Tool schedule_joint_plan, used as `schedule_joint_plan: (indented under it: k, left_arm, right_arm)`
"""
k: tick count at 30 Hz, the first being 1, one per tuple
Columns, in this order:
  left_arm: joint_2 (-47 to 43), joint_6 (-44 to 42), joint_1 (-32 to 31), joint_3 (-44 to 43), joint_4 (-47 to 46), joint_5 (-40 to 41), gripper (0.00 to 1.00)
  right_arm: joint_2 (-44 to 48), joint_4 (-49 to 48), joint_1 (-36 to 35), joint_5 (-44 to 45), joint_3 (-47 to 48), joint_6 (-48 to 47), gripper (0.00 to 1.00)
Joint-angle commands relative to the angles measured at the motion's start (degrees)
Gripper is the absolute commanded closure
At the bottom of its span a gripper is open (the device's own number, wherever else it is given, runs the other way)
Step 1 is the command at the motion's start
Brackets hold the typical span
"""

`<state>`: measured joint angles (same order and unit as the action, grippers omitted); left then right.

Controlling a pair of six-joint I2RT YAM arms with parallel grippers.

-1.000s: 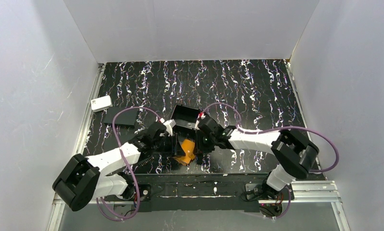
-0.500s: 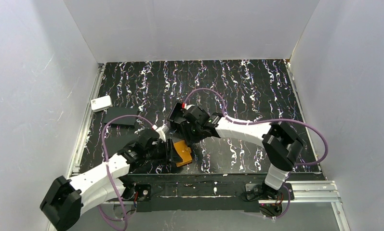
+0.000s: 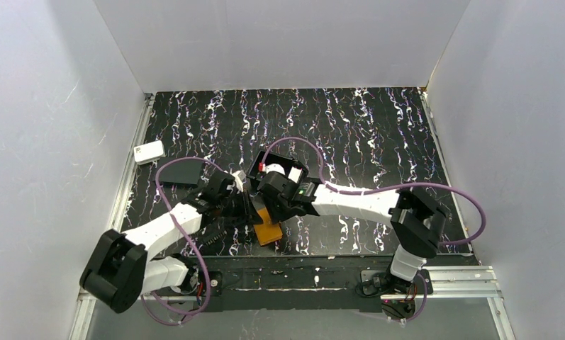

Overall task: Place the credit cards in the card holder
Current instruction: Close the card holder at the center of the board.

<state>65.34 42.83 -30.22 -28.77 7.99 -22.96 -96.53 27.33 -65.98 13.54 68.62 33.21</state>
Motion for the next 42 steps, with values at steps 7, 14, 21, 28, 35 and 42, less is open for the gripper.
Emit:
schedule_joint_plan:
  k: [7, 14, 21, 28, 35, 42]
  left_arm:
    - [4.69, -1.71, 1.06, -1.85, -6.59, -3.15, 0.93]
    - [5.72, -1.58, 1.09, -2.12, -7.64, -3.29, 0.94]
    - [5.79, -1.66, 1.08, -1.96, -7.64, -3.43, 0.94]
    - [7.99, -2.36, 1.08, -2.78, -7.64, -3.72, 0.94]
    - [11.76, -3.94, 1.03, -3.42, -10.41, -5.21, 0.95]
    - [13.17, -4.59, 1.04, -0.79, -10.41, -3.86, 0.97]
  right_arm:
    - [-4.02, -0.17, -0.73, 3.08, 3.99, 1.07, 0.53]
    - [-5.16, -0.1, -0.82, 4.44, 4.51, 1.24, 0.67]
    - [-5.12, 0.5, -0.82, 4.56, 4.29, 1.56, 0.83]
    - [-2.14, -0.93, -0.82, 4.99, 2.77, 1.52, 0.99]
    - [2.23, -6.98, -0.69, 2.97, -2.63, 1.43, 0.99]
    - [6.64, -18.17, 0.51, -4.05, -9.5, 2.0, 0.99]
